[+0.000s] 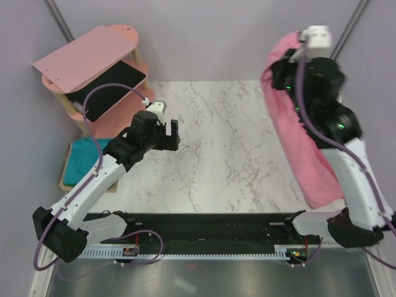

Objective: Fold and stack the t-shirts
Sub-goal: Flatten out the tshirt

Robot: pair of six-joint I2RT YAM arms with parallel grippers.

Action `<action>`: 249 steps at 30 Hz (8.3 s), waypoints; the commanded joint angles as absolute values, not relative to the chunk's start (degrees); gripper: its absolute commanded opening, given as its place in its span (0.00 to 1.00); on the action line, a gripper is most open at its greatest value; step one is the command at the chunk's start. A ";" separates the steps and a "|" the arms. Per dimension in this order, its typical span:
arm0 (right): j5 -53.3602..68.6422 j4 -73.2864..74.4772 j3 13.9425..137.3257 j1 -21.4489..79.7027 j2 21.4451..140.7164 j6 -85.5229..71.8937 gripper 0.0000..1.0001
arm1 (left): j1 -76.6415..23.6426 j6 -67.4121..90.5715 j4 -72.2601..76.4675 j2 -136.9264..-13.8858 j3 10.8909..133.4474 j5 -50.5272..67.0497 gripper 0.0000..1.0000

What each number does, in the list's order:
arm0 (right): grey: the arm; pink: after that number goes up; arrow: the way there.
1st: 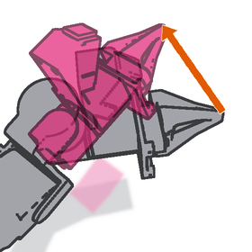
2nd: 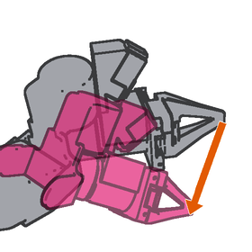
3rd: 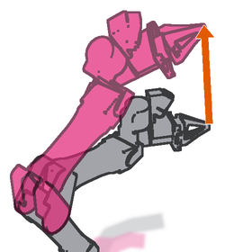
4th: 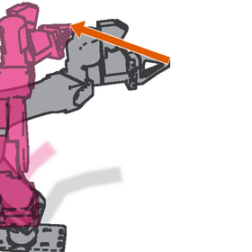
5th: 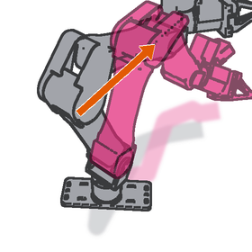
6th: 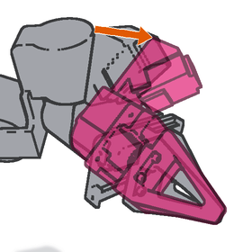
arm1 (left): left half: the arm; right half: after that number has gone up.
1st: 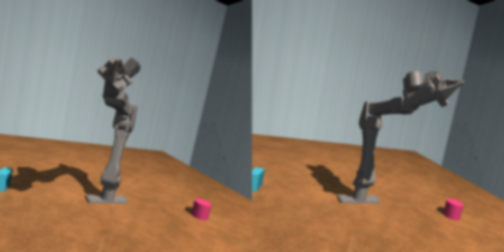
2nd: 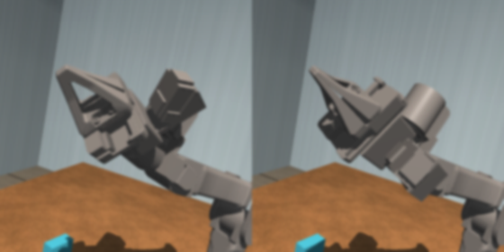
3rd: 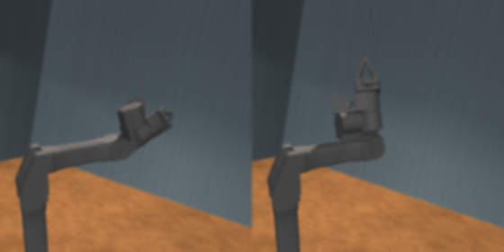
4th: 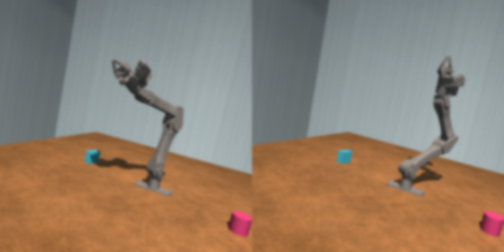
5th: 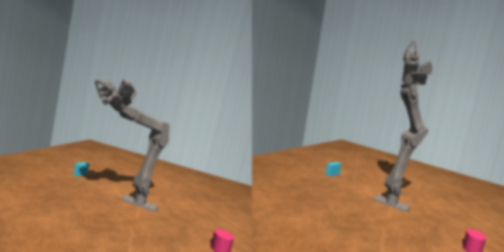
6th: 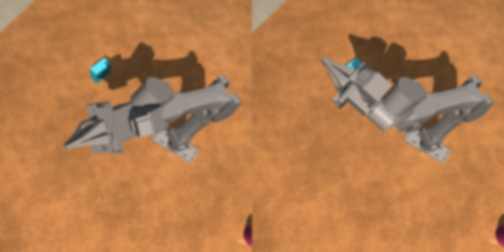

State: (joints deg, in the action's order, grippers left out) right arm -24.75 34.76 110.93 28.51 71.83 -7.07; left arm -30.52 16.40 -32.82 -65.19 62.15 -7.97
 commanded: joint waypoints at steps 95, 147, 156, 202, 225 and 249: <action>-17.22 28.92 41.57 36.56 81.99 -29.27 0.57 | -35.95 22.59 -33.13 -80.95 58.97 -7.29 0.76; -36.30 29.71 59.41 35.60 87.71 -19.95 0.00 | -22.33 20.12 -39.90 -100.10 73.91 -23.29 0.72; -34.89 28.92 58.71 34.98 87.54 -18.99 0.00 | -18.20 22.67 -40.34 -99.05 72.69 -21.63 0.76; -31.55 25.49 55.99 34.19 87.98 -17.93 0.00 | -25.66 27.51 -33.75 -76.63 53.71 -11.76 0.64; -31.82 24.79 54.93 34.10 87.10 -17.67 0.00 | -25.32 27.95 -41.31 -87.98 69.69 -28.74 0.02; -32.43 19.25 60.91 32.08 95.54 -12.83 0.00 | -12.92 22.50 -41.05 -107.07 94.78 -20.74 0.84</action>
